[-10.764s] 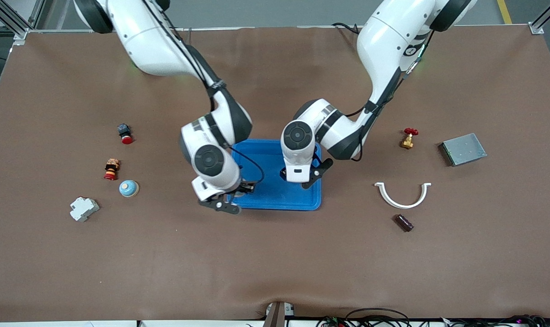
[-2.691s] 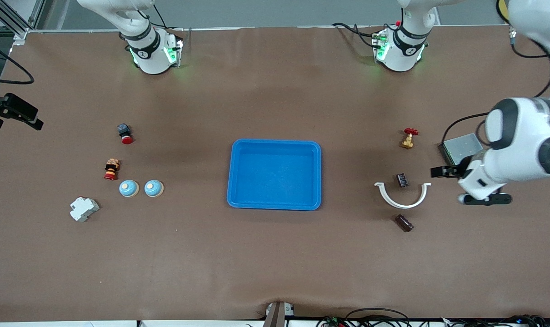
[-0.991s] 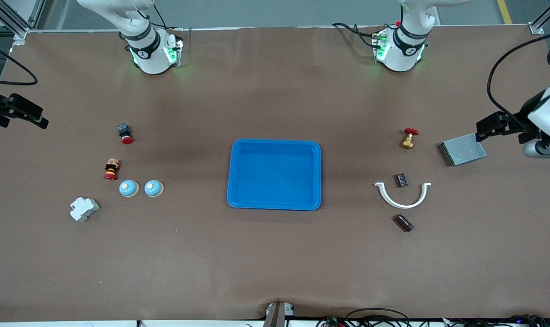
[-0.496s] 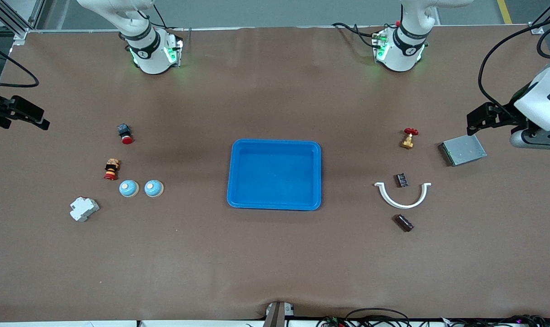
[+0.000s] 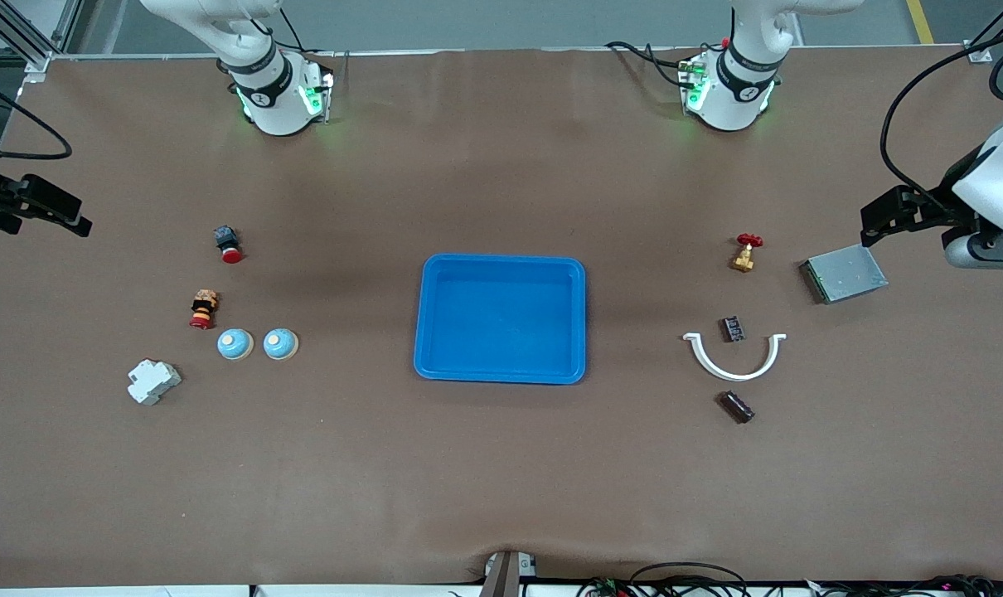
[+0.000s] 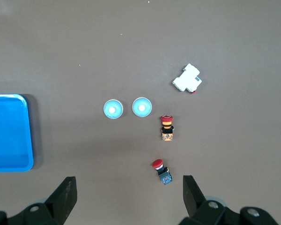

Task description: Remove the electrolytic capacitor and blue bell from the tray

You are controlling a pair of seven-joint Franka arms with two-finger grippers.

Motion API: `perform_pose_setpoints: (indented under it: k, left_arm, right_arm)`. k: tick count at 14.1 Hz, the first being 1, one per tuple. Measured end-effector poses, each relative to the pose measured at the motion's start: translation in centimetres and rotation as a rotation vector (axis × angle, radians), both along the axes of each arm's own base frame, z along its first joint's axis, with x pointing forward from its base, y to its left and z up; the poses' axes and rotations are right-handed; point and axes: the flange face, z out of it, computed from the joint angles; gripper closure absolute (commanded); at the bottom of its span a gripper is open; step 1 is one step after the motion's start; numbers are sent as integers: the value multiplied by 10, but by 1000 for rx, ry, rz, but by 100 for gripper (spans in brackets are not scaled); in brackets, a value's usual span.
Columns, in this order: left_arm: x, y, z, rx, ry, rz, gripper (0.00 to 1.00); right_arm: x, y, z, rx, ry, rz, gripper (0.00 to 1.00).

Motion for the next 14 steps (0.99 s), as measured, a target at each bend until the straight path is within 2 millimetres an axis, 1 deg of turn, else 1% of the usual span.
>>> perform_pose_setpoints:
  k: [3,8,14]
  left_arm:
    - [0,-4,-2,-39,8,-1,0]
    - [5,-8,-15,-44,31,-5,0]
    - [5,-8,-16,-44,33,-3,0]
  right_arm:
    - [0,0,0,0,3,0,0]
    - [0,0,0,1,3,0,0]
    - [0,0,-3,2,10,0,0]
